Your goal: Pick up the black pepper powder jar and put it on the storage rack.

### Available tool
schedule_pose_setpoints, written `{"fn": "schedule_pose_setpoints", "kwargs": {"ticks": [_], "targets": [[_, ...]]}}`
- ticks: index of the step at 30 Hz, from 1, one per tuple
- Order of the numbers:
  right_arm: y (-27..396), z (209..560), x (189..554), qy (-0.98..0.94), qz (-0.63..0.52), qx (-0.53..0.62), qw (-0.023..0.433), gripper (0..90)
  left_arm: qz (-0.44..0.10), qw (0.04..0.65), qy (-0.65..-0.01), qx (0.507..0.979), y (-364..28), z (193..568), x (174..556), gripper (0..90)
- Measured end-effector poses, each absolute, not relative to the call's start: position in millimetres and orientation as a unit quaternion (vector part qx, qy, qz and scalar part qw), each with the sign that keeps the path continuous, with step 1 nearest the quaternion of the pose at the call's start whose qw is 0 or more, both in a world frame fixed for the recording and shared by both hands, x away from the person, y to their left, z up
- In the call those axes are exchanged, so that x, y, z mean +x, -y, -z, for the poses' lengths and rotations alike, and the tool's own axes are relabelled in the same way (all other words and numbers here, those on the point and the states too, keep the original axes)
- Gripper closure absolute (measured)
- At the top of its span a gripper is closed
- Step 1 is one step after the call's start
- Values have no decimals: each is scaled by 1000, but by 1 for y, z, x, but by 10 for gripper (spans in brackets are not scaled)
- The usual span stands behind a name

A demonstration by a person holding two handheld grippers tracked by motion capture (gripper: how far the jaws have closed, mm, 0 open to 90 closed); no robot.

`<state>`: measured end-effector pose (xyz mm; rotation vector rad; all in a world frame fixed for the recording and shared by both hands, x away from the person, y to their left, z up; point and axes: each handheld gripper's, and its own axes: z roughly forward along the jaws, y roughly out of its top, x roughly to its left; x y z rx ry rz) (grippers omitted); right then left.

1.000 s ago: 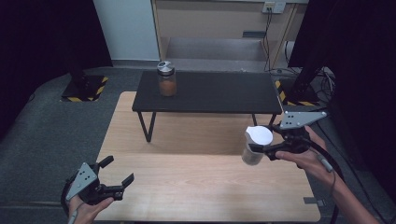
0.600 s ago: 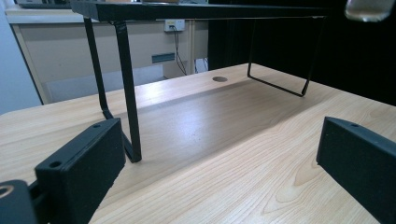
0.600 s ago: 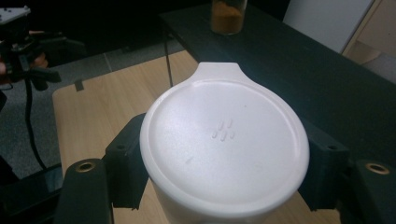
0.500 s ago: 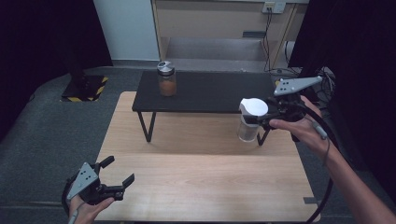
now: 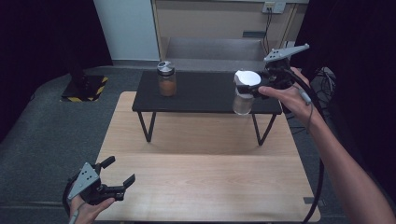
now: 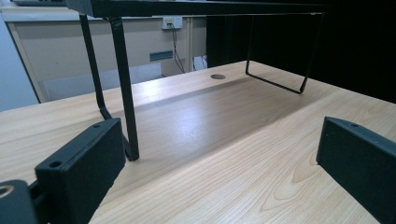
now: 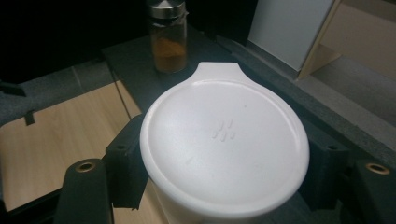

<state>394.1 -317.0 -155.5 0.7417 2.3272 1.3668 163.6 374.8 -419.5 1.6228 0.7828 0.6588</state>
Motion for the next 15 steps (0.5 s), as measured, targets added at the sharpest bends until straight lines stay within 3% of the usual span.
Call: {"fn": "schedule_pose_setpoints", "kwargs": {"ticks": [15], "targets": [[301,146,438,-789,-476,330,207,313,-282,573,-329,696,-375,419,164,0]]}}
